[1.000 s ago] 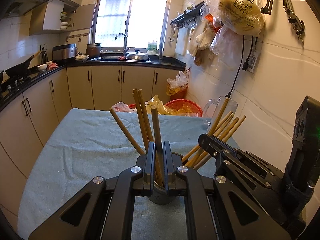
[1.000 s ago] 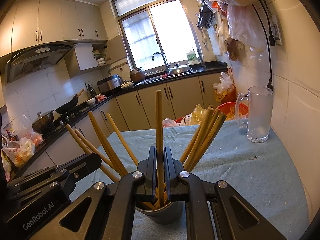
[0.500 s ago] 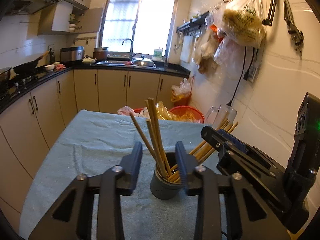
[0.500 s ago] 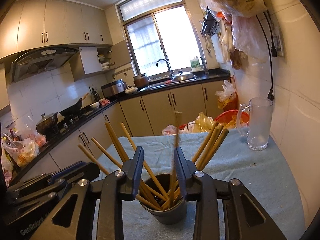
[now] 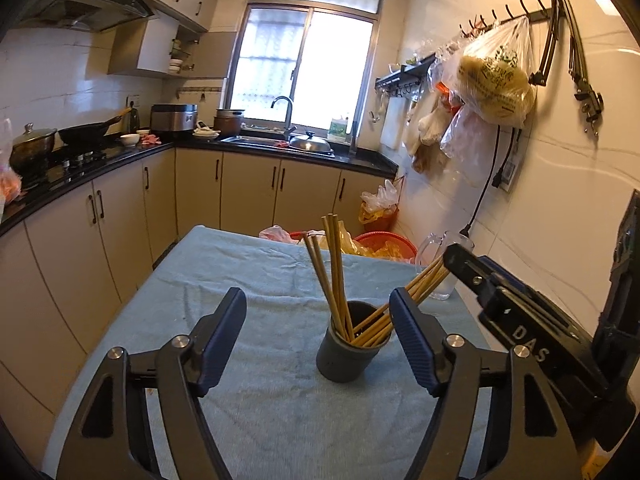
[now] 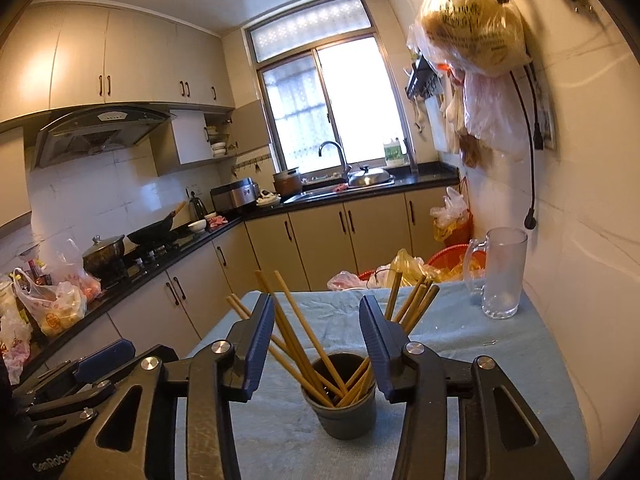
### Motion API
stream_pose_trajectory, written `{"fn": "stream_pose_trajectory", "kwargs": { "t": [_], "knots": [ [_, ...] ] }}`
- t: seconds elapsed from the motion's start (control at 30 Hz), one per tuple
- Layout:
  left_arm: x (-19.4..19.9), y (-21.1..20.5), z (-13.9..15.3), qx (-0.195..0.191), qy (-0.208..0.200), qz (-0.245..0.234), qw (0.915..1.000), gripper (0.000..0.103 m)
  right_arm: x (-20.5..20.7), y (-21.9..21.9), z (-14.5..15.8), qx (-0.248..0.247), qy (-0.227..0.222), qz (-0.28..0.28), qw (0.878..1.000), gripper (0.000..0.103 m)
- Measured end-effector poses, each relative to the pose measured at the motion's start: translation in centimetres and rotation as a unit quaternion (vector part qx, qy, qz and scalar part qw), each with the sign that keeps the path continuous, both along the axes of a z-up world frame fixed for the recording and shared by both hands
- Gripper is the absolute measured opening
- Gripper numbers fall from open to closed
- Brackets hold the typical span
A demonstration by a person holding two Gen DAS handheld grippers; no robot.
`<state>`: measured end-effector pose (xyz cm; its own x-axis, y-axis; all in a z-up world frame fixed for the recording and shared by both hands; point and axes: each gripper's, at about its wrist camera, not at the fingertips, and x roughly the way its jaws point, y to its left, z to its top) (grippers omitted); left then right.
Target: Organize utensils
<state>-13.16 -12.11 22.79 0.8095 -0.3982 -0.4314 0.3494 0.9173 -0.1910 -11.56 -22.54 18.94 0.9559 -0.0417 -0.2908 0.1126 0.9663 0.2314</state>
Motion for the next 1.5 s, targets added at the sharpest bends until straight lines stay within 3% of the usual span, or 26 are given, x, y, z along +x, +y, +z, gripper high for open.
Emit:
{"fn": "stream_pose_trajectory", "kwargs": {
  "t": [0.37,0.6,0.9,1.07,1.23,1.5],
  "knots": [
    [-4.6,3.2,0.4,-0.002,0.000,0.022,0.9998,0.077,-6.9,2.0,0.7,-0.004,-0.005,-0.009,1.000,0.057],
    [-8.4,4.4,0.4,0.041,-0.056,0.087,0.9938,0.102,-10.6,2.9,-0.1,-0.002,0.006,-0.014,1.000,0.063],
    [-12.2,5.9,0.2,0.082,-0.106,0.140,0.9810,0.103,-13.9,3.9,-1.7,0.000,0.039,-0.038,0.999,0.068],
    [-13.7,6.4,-0.1,0.073,-0.121,0.139,0.9800,0.103,-14.9,3.7,-2.9,0.005,0.055,-0.053,0.997,0.069],
    [-14.2,6.2,-1.2,0.069,-0.071,0.096,0.9904,0.103,-14.7,3.3,-4.3,0.013,0.085,-0.067,0.994,0.069],
    [-13.3,5.3,-3.9,0.106,-0.007,0.090,0.9902,0.103,-14.2,3.0,-6.2,0.019,0.116,-0.080,0.990,0.069]
  ]
}}
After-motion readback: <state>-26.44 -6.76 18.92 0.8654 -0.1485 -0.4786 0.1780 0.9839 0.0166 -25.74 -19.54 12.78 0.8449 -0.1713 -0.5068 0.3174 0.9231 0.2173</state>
